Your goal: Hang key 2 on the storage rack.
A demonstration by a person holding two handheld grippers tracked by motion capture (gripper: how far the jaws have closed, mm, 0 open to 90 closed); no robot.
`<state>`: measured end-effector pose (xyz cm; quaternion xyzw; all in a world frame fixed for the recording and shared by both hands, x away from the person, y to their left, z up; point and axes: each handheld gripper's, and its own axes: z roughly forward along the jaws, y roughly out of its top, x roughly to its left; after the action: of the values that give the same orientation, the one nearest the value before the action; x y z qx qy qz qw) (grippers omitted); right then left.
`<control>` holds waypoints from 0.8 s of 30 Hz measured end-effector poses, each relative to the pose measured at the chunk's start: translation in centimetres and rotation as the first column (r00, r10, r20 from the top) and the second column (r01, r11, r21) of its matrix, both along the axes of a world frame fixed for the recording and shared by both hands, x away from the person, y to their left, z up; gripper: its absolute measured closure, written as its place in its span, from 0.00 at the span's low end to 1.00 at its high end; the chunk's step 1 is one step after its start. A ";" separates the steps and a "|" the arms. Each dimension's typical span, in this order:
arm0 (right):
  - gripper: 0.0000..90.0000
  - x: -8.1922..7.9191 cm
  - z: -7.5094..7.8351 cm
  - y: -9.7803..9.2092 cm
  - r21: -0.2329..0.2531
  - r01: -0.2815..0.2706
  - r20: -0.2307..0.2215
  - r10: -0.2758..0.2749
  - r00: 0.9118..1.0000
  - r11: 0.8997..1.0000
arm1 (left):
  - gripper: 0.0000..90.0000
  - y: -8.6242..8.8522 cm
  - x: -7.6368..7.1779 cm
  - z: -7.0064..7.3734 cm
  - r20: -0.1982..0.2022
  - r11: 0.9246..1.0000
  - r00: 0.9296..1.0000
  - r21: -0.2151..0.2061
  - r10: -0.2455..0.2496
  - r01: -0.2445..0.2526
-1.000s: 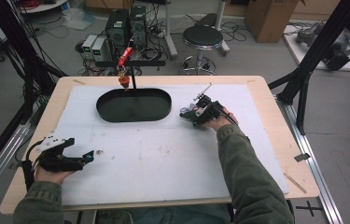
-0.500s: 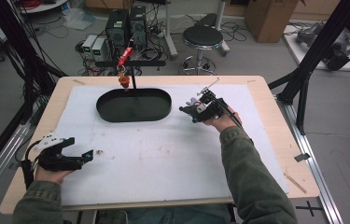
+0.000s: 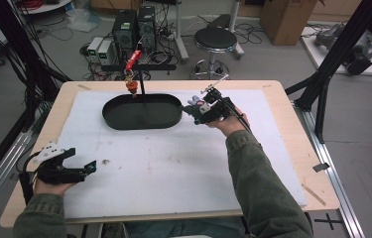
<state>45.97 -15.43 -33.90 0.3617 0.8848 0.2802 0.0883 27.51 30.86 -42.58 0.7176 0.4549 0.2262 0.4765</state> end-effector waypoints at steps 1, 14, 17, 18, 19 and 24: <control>0.37 0.0 0.3 0.3 0.001 -0.004 0.001 0.004 1.000 1.000 | 0.02 0.0 0.0 0.1 0.006 1.000 1.000 -0.005 0.000 0.000; 0.37 0.9 3.0 3.0 -0.008 -0.026 0.032 0.027 0.999 1.000 | 0.02 -0.1 0.1 0.2 0.009 1.000 1.000 -0.029 0.003 -0.002; 0.38 1.4 4.0 3.6 0.026 -0.018 0.038 0.017 0.999 0.999 | 0.02 -0.3 0.2 0.1 0.001 1.000 1.000 -0.029 -0.001 0.001; 0.38 1.4 4.0 3.6 0.026 -0.018 0.038 0.017 0.999 0.999 | 0.02 -0.3 0.2 0.1 0.001 1.000 1.000 -0.029 -0.001 0.001; 0.38 1.7 4.6 4.0 0.008 -0.027 0.042 0.026 0.999 1.000 | 0.02 -0.3 0.2 0.0 0.001 1.000 1.000 -0.026 -0.005 0.005; 0.38 2.5 6.0 4.4 0.020 -0.023 0.058 0.022 0.998 1.000 | 0.02 -0.3 0.3 0.0 -0.001 0.999 1.000 -0.033 -0.012 0.012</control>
<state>48.51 -11.08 -27.87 0.3446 0.8829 0.3004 0.1069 27.78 30.53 -42.57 0.7124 0.4546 0.2153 0.4893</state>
